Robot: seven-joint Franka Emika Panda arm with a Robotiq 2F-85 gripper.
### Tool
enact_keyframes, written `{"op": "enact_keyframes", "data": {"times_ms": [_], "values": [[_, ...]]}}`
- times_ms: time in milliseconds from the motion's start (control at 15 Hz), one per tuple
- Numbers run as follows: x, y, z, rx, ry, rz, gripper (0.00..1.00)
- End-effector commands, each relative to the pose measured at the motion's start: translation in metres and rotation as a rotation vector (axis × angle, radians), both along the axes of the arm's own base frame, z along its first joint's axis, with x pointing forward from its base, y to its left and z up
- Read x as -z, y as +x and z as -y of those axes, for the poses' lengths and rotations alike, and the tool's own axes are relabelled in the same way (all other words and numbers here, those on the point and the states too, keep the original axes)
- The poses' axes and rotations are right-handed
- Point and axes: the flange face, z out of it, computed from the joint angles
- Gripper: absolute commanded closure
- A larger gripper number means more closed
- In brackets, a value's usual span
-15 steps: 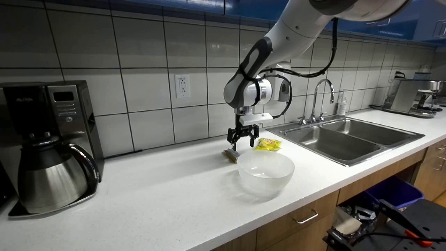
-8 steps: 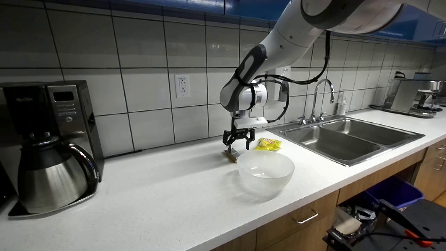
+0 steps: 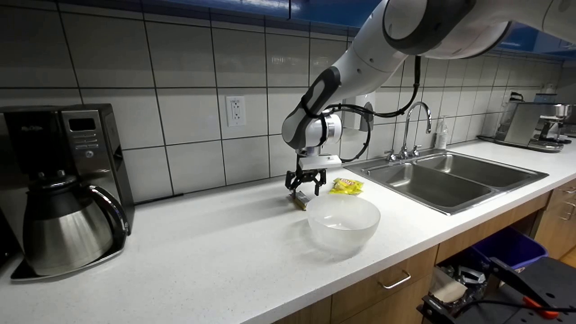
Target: Pick up the white and yellow rectangular packet and put it in the clear bowl
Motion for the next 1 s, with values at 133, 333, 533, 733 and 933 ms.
{"op": "enact_keyframes", "data": {"times_ms": [133, 333, 533, 733, 933], "values": [[-0.003, 0.011, -0.002, 0.029, 0.013, -0.009, 0.35], [-0.005, 0.012, -0.001, 0.032, 0.011, -0.010, 0.58], [-0.008, 0.012, 0.001, 0.041, 0.014, -0.015, 0.82], [-0.020, 0.008, 0.002, 0.062, 0.019, -0.022, 0.84], [-0.055, 0.000, 0.002, 0.069, 0.036, 0.000, 0.84]]}}
